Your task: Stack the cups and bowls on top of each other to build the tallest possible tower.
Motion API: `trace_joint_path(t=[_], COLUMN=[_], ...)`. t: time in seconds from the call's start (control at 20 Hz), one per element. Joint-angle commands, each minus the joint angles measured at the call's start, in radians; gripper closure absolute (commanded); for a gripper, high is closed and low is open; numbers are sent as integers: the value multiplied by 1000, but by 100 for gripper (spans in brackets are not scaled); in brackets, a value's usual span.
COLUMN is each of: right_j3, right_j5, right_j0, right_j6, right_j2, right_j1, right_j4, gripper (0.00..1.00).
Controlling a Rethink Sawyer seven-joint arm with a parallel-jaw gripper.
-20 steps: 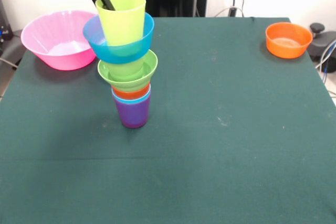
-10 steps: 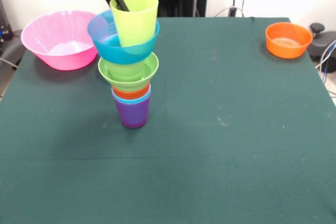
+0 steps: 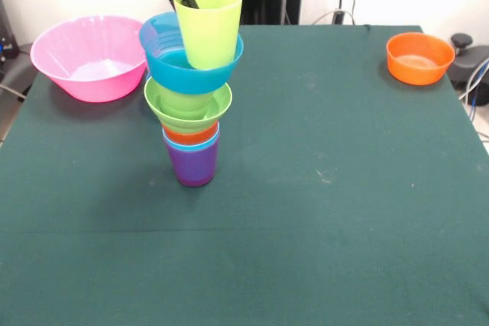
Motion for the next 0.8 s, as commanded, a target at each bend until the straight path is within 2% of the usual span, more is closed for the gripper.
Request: trace_joint_path(t=[0.05,0.2,0.5,0.8], right_j3=[60,82,43,53], right_j5=[7,0,-1,-17], right_j0=[34,21,17,11], right_j6=[-72,-77,-112,-121], right_j2=[-43,-40,-46,-56], right_j1=[-6,-24,-5,1], right_j4=[-52,-50,-82,-105], gripper=[100,100,100,100])
